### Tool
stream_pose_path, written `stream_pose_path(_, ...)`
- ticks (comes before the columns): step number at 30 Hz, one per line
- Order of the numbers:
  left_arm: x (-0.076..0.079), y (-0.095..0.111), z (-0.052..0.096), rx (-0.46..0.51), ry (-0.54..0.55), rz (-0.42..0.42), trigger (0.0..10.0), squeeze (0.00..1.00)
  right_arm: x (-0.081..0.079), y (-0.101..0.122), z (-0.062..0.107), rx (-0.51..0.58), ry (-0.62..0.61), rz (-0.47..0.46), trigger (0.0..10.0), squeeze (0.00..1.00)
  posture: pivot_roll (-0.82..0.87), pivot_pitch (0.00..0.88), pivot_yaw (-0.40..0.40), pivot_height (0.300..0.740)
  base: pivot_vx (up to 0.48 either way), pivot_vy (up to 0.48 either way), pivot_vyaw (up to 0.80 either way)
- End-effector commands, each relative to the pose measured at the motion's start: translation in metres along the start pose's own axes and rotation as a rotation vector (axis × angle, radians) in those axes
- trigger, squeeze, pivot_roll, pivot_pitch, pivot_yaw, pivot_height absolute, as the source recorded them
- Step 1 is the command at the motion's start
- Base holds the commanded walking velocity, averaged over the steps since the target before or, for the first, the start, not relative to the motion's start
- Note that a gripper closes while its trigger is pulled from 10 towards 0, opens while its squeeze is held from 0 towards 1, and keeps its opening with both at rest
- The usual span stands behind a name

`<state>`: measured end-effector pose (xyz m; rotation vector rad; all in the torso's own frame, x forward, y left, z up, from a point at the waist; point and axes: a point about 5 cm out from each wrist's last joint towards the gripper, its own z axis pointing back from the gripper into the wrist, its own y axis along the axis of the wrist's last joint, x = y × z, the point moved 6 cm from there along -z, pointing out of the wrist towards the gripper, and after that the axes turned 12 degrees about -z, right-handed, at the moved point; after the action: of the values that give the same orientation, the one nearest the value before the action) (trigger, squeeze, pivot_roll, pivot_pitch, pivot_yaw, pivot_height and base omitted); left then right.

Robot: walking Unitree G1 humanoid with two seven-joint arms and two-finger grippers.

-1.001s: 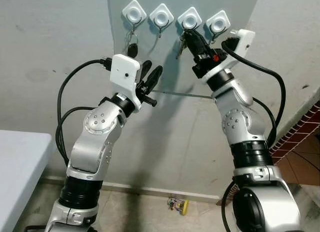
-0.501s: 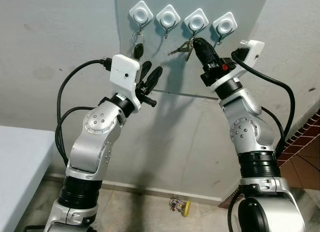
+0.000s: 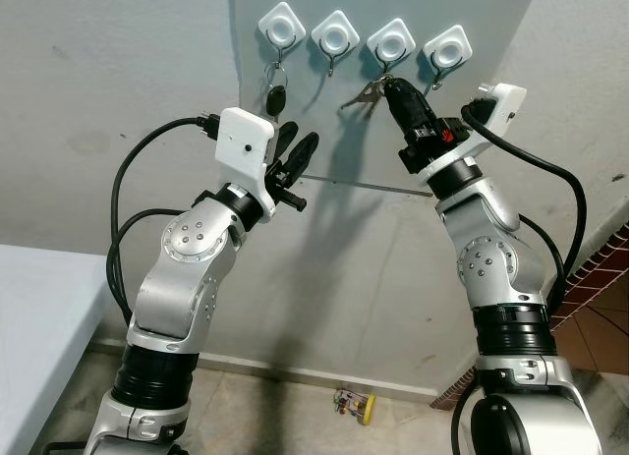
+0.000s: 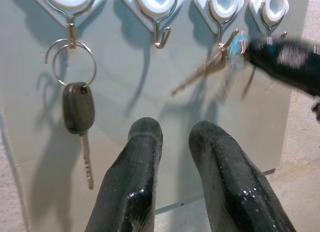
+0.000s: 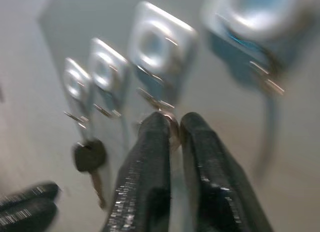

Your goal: Hang keys on a hook

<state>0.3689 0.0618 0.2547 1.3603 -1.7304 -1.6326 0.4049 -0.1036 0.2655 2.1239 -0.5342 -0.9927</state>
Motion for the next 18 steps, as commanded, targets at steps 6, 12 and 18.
stream_pose_path(6, 0.0025, 0.0078, -0.0013, 0.013, -0.003, -0.017, 10.0, 0.00, 0.0042, 0.0099, 0.0017, 0.031, -0.018, -0.014, 10.0, 1.00, -0.09, 0.039, -0.053, 0.740, 0.000, 0.000, 0.00)
stream_pose_path(12, 0.0025, 0.0078, -0.0011, 0.014, 0.000, -0.018, 10.0, 0.00, 0.0012, 0.0076, 0.0008, 0.026, -0.005, -0.022, 10.0, 1.00, -0.09, 0.038, -0.054, 0.740, 0.000, 0.000, 0.00)
stream_pose_path(18, 0.0027, 0.0024, 0.0012, 0.003, 0.007, -0.017, 10.0, 0.00, 0.0021, 0.0018, 0.0069, 0.014, -0.007, -0.013, 10.0, 1.00, -0.08, 0.024, -0.058, 0.740, 0.000, 0.000, 0.00)
